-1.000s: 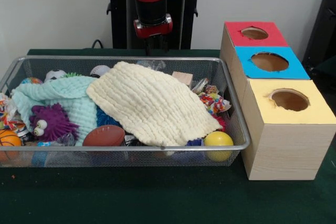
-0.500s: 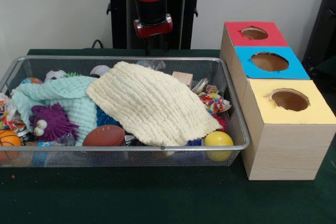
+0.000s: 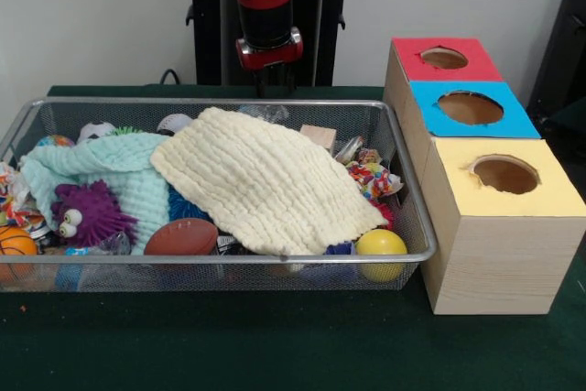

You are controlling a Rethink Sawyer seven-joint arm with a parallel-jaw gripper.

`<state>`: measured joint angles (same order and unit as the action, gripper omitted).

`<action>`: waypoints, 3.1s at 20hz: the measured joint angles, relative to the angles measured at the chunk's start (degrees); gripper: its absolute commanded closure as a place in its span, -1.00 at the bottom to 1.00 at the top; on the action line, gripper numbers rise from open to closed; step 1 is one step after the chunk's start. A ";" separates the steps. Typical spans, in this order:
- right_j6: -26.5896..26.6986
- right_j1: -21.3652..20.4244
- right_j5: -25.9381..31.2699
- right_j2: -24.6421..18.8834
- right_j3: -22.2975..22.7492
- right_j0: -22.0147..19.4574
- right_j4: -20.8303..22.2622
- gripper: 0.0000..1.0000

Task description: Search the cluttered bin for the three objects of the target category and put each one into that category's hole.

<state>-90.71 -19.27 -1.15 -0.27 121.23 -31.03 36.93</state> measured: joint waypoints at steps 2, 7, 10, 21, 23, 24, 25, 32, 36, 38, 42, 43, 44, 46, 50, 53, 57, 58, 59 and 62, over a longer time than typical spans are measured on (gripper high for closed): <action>0.00 0.02 -0.21 0.13 -0.01 0.23 0.15 -1.00; 0.00 0.15 -1.32 1.00 -0.01 1.34 0.26 -1.00; 0.00 0.18 -1.75 1.36 -0.02 1.80 0.38 -1.00; 0.00 0.20 -1.80 1.36 -0.08 1.18 2.17 -1.00; 0.00 0.21 -1.80 1.31 -0.09 0.94 2.60 -1.00; 0.00 0.21 -1.80 1.31 -0.11 0.87 2.76 -1.00; 0.00 0.21 -1.80 1.31 -0.12 0.84 2.91 -1.00; 0.00 0.17 -1.78 1.63 -0.34 1.77 3.60 -1.00; 0.00 0.17 -1.78 2.03 -0.54 2.70 3.71 -1.00; 0.00 0.18 -1.93 2.50 -0.68 3.50 3.71 -1.00; 0.00 0.18 -1.97 3.00 -0.89 4.34 3.73 -1.00; 0.00 0.18 -1.97 3.27 -1.04 4.73 3.73 -1.00; 0.00 0.18 -1.97 3.39 -1.11 4.94 3.73 -1.00; 0.00 0.19 -1.97 3.65 -1.21 5.41 3.71 -1.00; 0.00 0.21 -2.10 5.18 -1.69 6.39 3.71 -1.00; 0.00 0.21 -2.10 5.95 -2.01 6.83 3.70 -1.00; 0.00 0.21 -2.30 7.45 -2.25 7.96 3.70 -1.00; 0.00 0.21 -2.30 7.79 -2.25 8.25 3.70 -1.00; 0.00 0.19 -2.30 8.01 -2.24 8.46 3.70 -1.00; 0.00 -0.19 -2.30 8.41 -2.24 8.88 3.70 -1.00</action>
<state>-90.71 -19.46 -3.45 8.14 119.00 -22.15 40.64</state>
